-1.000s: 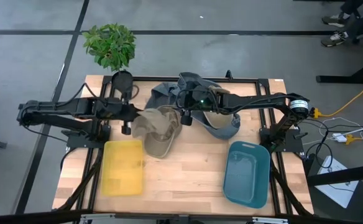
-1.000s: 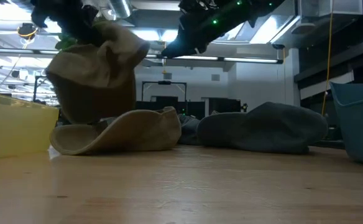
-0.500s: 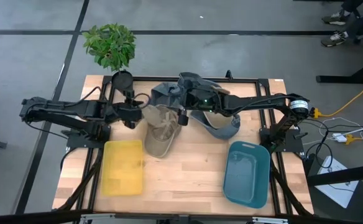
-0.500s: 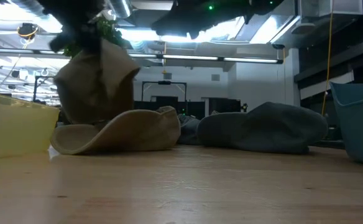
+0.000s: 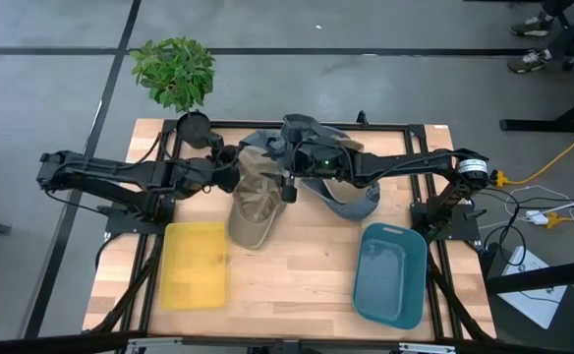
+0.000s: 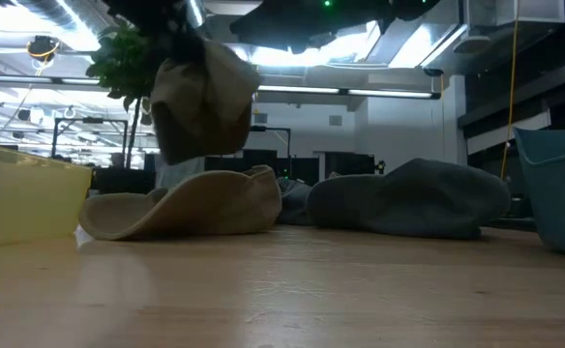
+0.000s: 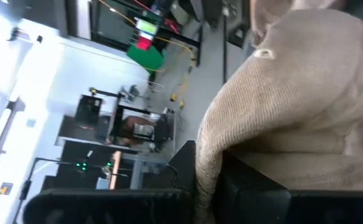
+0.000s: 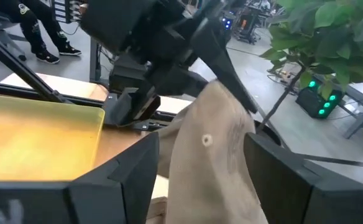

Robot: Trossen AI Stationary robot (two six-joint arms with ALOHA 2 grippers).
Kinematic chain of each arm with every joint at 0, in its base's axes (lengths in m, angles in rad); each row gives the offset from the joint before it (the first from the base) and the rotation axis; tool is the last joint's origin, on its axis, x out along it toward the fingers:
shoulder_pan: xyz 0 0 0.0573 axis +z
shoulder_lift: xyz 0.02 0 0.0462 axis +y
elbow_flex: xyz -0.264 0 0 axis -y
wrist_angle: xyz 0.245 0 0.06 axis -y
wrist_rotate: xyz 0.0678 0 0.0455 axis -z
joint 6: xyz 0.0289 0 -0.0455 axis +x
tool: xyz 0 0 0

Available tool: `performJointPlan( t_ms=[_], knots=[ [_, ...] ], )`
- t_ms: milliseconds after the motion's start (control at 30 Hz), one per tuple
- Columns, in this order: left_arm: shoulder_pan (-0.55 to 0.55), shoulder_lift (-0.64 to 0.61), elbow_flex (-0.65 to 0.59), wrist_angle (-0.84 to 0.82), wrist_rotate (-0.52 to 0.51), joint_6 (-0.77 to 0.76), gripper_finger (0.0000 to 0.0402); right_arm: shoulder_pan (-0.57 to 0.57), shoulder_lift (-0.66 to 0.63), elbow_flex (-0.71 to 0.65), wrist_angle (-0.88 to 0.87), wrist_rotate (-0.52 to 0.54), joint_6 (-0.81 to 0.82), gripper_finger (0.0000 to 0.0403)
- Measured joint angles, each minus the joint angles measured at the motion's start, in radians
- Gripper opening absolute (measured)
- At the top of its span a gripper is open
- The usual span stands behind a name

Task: Pick & Place hat
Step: Put the middle brown cap into the blue bin

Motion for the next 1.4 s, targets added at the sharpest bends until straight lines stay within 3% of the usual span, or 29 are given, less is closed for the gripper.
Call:
performJointPlan(
  t_ms=[500, 667, 933, 1100, 1233, 1400],
  knots=[
    [0.000, 0.042, 0.000, 0.159, 0.085, -0.023, 0.0020, -0.001, 0.000, 0.000, -0.022, 0.003, 0.003, 0.0229],
    [-0.001, 0.042, 0.000, 0.177, 0.086, -0.007, 0.0020, -0.001, 0.000, 0.000, -0.056, 0.080, 0.004, 0.0178],
    [-0.058, 0.042, 0.000, 0.036, -0.019, -0.061, 0.0028, -0.003, 0.000, 0.000, -0.062, 0.123, -0.011, 0.0013],
    [-0.121, 0.042, 0.000, -0.086, -0.032, -0.163, 0.0034, -0.002, 0.000, 0.000, -0.066, 0.267, -0.045, 0.0009],
    [-0.175, 0.042, 0.002, -0.130, -0.045, -0.241, 0.0033, 0.003, 0.002, 0.000, -0.070, 0.285, -0.072, 0.0007],
    [-0.250, 0.014, 0.002, -0.137, -0.165, -0.265, 0.0042, 0.003, 0.002, 0.000, -0.063, 0.350, -0.107, 0.0004]
  ],
)
